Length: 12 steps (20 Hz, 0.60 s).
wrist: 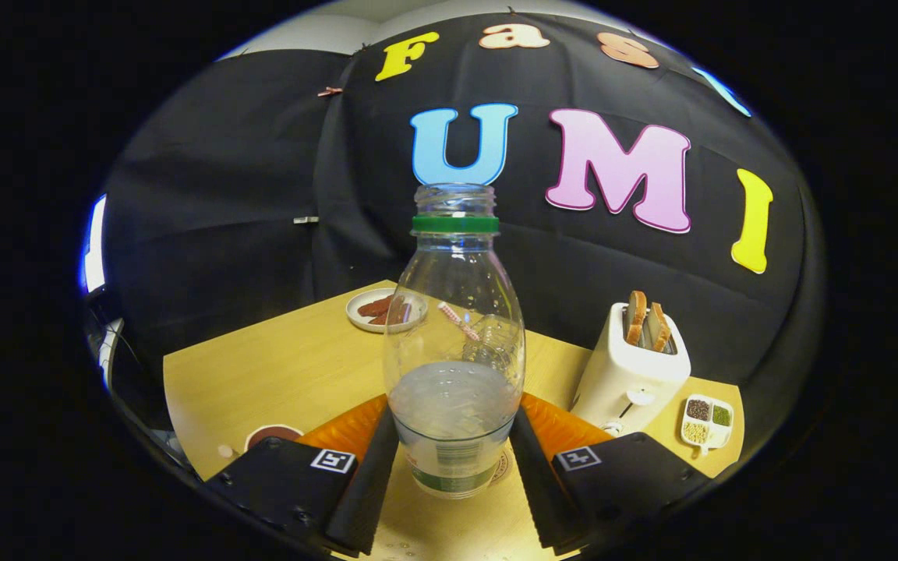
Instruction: Take the bottle from table, then pour the juice into the cup, finally place the bottle on the coaster
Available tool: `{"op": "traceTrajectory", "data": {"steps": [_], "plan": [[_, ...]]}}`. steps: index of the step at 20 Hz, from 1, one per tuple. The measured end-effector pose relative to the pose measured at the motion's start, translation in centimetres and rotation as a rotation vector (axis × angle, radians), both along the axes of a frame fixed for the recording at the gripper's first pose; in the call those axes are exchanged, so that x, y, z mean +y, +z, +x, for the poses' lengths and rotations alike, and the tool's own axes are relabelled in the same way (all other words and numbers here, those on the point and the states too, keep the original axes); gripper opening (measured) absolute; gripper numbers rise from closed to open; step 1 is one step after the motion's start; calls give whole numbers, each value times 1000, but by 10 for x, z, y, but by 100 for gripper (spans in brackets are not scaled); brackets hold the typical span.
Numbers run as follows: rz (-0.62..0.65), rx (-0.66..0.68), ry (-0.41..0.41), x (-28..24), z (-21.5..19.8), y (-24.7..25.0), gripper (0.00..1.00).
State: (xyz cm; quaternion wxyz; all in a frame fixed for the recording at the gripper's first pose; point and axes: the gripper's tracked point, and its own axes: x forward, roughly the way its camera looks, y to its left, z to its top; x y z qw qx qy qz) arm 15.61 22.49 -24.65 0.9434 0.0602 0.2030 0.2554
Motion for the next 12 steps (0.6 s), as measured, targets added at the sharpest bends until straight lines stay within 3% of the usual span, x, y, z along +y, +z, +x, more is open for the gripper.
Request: {"op": "traceTrajectory", "data": {"steps": [7, 12], "plan": [[62, 19, -60, -2, 38, -38, 80], [52, 52, -88, 3, 39, -75, 79]]}}
